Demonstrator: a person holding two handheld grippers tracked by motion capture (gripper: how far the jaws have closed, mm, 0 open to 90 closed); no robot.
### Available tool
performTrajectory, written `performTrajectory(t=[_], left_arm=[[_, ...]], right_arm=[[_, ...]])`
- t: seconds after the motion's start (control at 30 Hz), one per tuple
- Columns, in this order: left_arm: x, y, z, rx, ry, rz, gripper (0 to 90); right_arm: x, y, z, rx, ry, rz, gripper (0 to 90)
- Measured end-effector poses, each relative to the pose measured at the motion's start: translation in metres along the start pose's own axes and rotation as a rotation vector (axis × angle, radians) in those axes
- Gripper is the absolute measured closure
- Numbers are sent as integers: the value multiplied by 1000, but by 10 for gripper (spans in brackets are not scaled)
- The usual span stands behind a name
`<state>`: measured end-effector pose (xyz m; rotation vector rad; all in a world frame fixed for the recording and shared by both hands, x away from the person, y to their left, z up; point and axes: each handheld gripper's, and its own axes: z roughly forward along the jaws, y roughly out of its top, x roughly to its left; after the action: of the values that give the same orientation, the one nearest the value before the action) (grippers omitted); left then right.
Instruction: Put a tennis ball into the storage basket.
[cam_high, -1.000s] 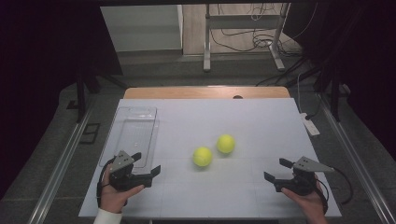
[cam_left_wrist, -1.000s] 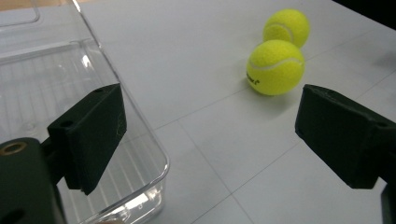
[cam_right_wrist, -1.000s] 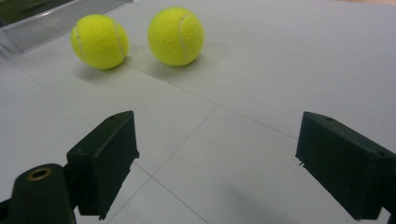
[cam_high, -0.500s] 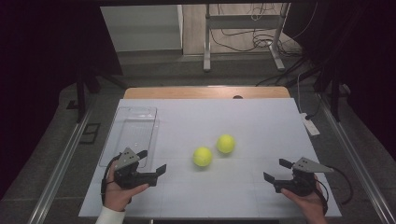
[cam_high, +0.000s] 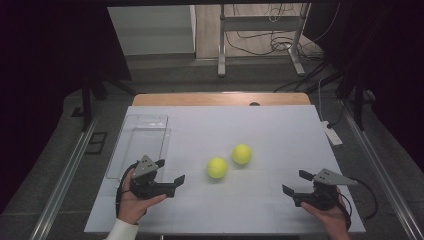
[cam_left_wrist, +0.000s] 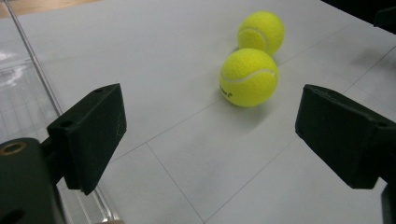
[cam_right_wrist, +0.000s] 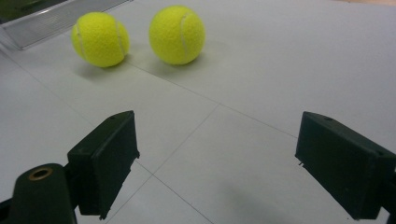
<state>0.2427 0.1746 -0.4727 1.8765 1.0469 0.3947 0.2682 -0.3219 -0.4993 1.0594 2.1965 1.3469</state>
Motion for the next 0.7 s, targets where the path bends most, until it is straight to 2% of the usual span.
performTrajectory(t=[0.17, 0.7], left_arm=[[0, 3, 3, 9, -2, -4, 99], [-13, 20, 26, 64, -38, 20, 97]], right_arm=[[0, 0, 1, 1, 4, -1, 129], [0, 0, 3, 7, 3, -5, 129]])
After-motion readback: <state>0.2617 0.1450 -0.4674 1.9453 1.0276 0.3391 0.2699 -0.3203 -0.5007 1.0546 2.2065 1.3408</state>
